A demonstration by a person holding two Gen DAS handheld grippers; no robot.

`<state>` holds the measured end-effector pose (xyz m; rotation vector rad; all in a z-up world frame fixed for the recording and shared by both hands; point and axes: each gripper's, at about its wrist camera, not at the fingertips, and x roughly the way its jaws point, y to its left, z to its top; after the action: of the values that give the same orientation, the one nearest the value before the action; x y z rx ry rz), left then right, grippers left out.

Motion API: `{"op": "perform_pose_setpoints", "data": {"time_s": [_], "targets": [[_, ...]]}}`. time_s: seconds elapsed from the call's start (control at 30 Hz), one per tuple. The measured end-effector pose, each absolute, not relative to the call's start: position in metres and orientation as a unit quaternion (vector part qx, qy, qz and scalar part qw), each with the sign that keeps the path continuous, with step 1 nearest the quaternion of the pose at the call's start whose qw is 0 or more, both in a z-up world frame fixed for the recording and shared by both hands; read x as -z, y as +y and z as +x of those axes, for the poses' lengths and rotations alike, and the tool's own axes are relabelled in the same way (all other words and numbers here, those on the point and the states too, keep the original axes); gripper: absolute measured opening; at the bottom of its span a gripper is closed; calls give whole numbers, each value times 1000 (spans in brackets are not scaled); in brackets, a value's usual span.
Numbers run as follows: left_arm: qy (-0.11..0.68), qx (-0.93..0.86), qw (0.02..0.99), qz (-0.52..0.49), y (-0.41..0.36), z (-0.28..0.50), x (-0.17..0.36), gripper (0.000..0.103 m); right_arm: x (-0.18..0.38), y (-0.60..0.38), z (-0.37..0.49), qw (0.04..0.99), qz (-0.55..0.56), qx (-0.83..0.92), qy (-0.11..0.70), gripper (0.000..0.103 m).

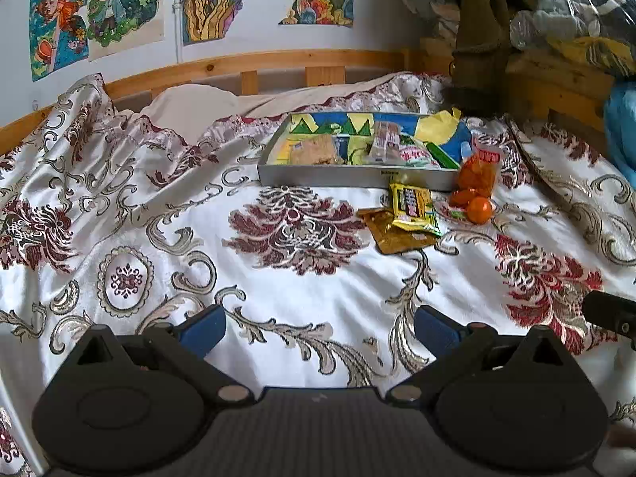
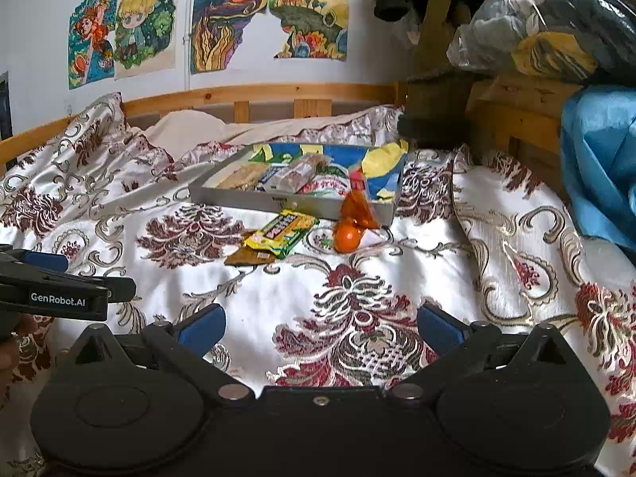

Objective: Organize snacks
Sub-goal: 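Open both tools over the tray and withdraw them, then grasp the yellow cracker packet with left tool while right tool grasps the mandarin orange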

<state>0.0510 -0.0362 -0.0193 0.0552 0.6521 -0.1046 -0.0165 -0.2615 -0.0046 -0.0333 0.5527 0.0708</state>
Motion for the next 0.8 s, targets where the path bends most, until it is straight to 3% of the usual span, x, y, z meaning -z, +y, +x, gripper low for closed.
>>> {"op": "perform_pose_setpoints", "data": {"time_s": [0.8], "targets": [[334,56,941,19,-42,51,29,103,11,-270,-9,958,-10,-28,284,102]]}}
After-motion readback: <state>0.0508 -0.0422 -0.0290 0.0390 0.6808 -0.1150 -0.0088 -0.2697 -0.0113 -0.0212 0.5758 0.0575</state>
